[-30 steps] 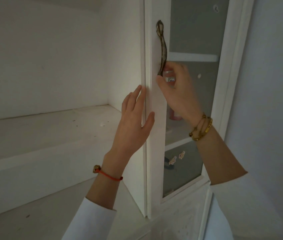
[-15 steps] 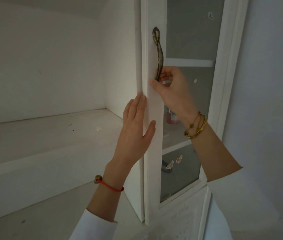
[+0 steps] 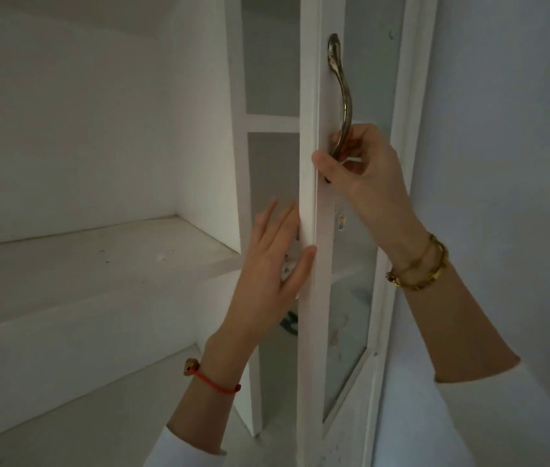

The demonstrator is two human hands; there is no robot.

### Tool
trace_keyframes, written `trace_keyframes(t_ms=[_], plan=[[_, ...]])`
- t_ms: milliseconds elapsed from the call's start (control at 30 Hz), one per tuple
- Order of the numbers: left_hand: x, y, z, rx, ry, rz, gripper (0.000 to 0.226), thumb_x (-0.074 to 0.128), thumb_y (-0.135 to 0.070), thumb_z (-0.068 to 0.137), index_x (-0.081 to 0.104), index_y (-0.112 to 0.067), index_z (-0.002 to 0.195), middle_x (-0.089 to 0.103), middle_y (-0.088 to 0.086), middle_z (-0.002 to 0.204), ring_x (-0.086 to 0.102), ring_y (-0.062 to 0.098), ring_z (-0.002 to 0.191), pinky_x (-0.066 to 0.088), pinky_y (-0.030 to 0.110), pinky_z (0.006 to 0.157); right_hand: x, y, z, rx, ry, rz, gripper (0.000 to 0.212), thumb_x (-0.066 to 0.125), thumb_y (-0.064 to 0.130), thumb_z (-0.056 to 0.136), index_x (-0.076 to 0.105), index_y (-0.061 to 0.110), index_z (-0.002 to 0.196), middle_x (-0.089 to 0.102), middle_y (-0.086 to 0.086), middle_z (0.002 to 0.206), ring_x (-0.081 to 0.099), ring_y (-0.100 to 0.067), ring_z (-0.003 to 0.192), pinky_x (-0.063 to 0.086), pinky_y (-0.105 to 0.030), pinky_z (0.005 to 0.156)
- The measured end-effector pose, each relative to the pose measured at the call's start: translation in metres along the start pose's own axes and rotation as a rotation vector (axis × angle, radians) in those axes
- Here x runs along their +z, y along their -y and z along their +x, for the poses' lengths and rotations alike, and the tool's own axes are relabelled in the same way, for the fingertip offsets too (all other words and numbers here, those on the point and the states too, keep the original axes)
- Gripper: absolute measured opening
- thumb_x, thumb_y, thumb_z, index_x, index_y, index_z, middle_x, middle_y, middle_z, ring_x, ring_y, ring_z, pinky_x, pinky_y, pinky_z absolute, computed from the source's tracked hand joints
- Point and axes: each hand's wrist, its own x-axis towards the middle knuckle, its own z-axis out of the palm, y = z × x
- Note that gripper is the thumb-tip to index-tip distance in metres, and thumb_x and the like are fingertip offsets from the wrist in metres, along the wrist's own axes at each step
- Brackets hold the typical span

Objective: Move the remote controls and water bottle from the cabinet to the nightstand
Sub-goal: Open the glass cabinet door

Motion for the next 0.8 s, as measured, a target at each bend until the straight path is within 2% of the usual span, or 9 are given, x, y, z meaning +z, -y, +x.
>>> trace_keyframes(t_ms=[67, 133, 300, 533, 700, 800], plan=[[0.009, -0.012, -0.002, -0.007, 0.023, -0.102, 0.055, 0.043, -0.032, 0.101, 0.028, -0.019, 0.153, 0.031, -0.01, 0.159, 0.008, 0.006, 0.152, 0.017, 0.035, 0.125, -0.011, 0.006, -0.005, 0.011, -0.014, -0.012, 0.043, 0.077, 0.024, 0.075, 0.054, 0.006, 0.106, 0.059, 0.003, 0.092, 0.057, -0.006, 0.082, 0.052, -0.023, 0.081], [0.016, -0.02, -0.002, -0.001, 0.038, -0.171, 0.055, 0.044, -0.03, 0.101, 0.028, -0.017, 0.153, 0.032, -0.008, 0.158, 0.011, 0.007, 0.151, 0.019, 0.036, 0.124, -0.021, 0.01, -0.01, 0.016, -0.031, -0.026, 0.045, 0.079, 0.026, 0.074, 0.053, 0.008, 0.106, 0.059, 0.003, 0.094, 0.057, -0.005, 0.082, 0.05, -0.017, 0.078], [0.035, -0.034, -0.003, 0.085, 0.071, -0.259, 0.055, 0.046, -0.025, 0.102, 0.028, -0.013, 0.153, 0.032, -0.003, 0.159, 0.019, 0.015, 0.151, 0.025, 0.048, 0.121, -0.052, 0.014, -0.021, -0.012, -0.08, -0.119, 0.046, 0.079, 0.034, 0.071, 0.054, 0.015, 0.105, 0.06, 0.004, 0.098, 0.057, -0.006, 0.087, 0.051, -0.025, 0.082], [0.058, -0.051, -0.003, 0.138, 0.151, -0.383, 0.06, 0.042, -0.021, 0.103, 0.016, -0.014, 0.156, 0.021, -0.003, 0.163, 0.017, 0.014, 0.152, 0.024, 0.05, 0.121, -0.088, 0.025, -0.033, -0.188, -0.148, -0.427, 0.061, 0.073, 0.04, 0.076, 0.049, 0.014, 0.127, 0.052, 0.0, 0.122, 0.054, -0.009, 0.101, 0.047, -0.014, 0.081], [0.071, -0.07, 0.0, 0.149, 0.226, -0.461, 0.064, 0.041, -0.023, 0.104, 0.004, -0.024, 0.156, 0.007, -0.016, 0.164, 0.007, 0.003, 0.152, 0.015, 0.04, 0.125, -0.109, 0.03, -0.041, -0.232, -0.154, -0.579, 0.07, 0.066, 0.038, 0.084, 0.035, 0.015, 0.143, 0.047, 0.002, 0.132, 0.049, -0.014, 0.114, 0.045, -0.021, 0.092], [0.082, -0.081, 0.001, 0.171, 0.262, -0.509, 0.066, 0.038, -0.029, 0.103, 0.0, -0.021, 0.157, 0.002, -0.014, 0.165, 0.005, 0.004, 0.152, 0.015, 0.043, 0.125, -0.123, 0.031, -0.048, -0.243, -0.167, -0.681, 0.07, 0.061, 0.038, 0.089, 0.029, 0.014, 0.146, 0.045, 0.004, 0.138, 0.045, -0.013, 0.119, 0.043, -0.029, 0.099]])
